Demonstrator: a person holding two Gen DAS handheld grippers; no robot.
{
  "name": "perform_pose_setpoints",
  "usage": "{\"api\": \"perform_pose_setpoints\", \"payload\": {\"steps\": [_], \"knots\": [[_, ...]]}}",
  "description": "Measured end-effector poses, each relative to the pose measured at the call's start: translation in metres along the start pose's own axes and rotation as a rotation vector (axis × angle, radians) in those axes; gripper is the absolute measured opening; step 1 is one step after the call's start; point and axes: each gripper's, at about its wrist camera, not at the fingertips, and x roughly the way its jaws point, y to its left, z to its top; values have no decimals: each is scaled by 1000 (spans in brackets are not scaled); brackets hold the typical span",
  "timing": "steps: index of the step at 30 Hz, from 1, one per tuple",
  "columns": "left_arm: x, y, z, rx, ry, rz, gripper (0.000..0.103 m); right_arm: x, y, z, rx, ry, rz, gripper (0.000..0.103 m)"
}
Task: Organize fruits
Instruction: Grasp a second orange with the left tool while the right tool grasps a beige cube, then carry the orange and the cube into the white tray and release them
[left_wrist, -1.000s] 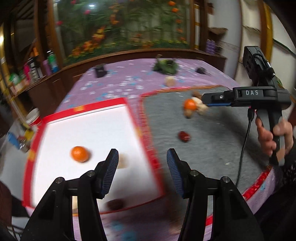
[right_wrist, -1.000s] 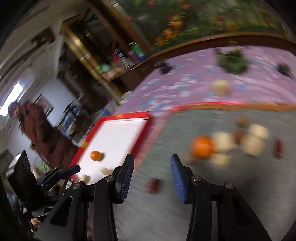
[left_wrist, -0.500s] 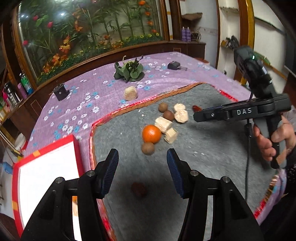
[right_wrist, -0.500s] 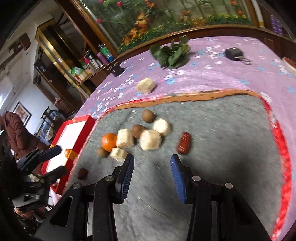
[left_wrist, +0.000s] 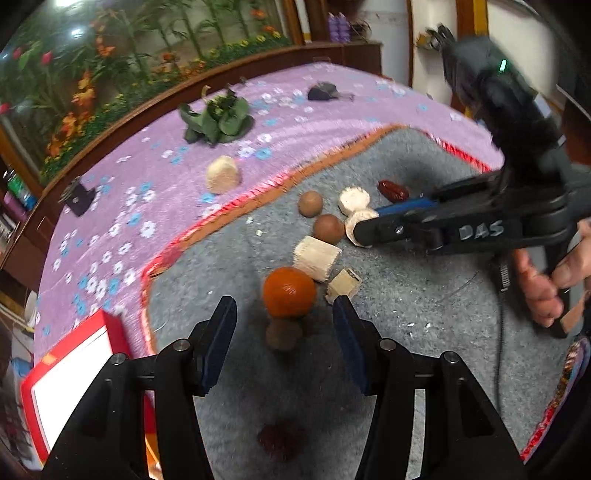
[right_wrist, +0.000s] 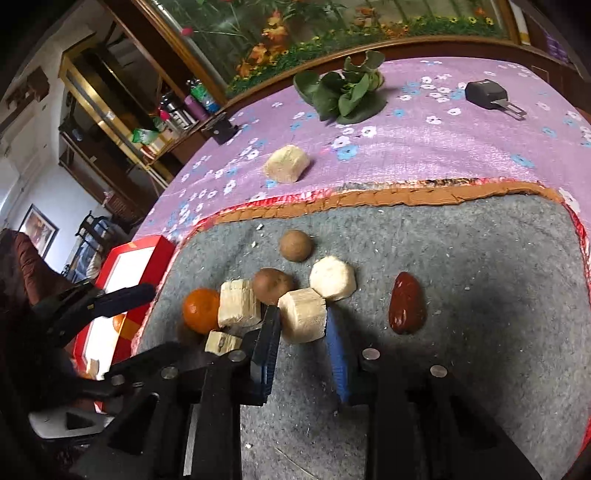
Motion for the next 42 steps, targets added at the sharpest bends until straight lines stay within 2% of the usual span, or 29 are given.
{"api": "perform_pose_setpoints", "payload": {"steps": [5, 7, 10, 16, 24, 26, 30, 35, 39, 42], "knots": [[8, 2, 10, 16, 6, -26, 52, -3, -10, 0, 62, 21, 60, 25], [9, 3, 12, 24, 15, -48, 47, -5, -10, 0, 67, 18, 69, 24], [9, 3, 8, 58, 28, -65, 46, -9, -13, 0, 89, 12, 95, 22], [17, 11, 4, 71, 56, -113, 46, -4, -11, 1, 87, 33, 97, 20], [33, 3, 15, 138, 64, -126, 46, 4, -7, 1, 53, 56, 94, 24], [34, 4, 15, 130, 54, -132, 45, 4, -4, 1, 21, 43, 67, 21], [32, 4, 11, 107, 37, -170, 32, 4, -1, 1, 3, 41, 60, 20], [27, 2, 7, 60, 18, -143, 31, -2, -8, 2, 32, 16, 76, 20], [7, 6, 1, 5, -47, -137, 31, -10, -7, 2, 34, -28, 92, 20], [-23, 19, -10, -59, -117, -115, 31, -14, -6, 2, 71, -53, 145, 20]]}}
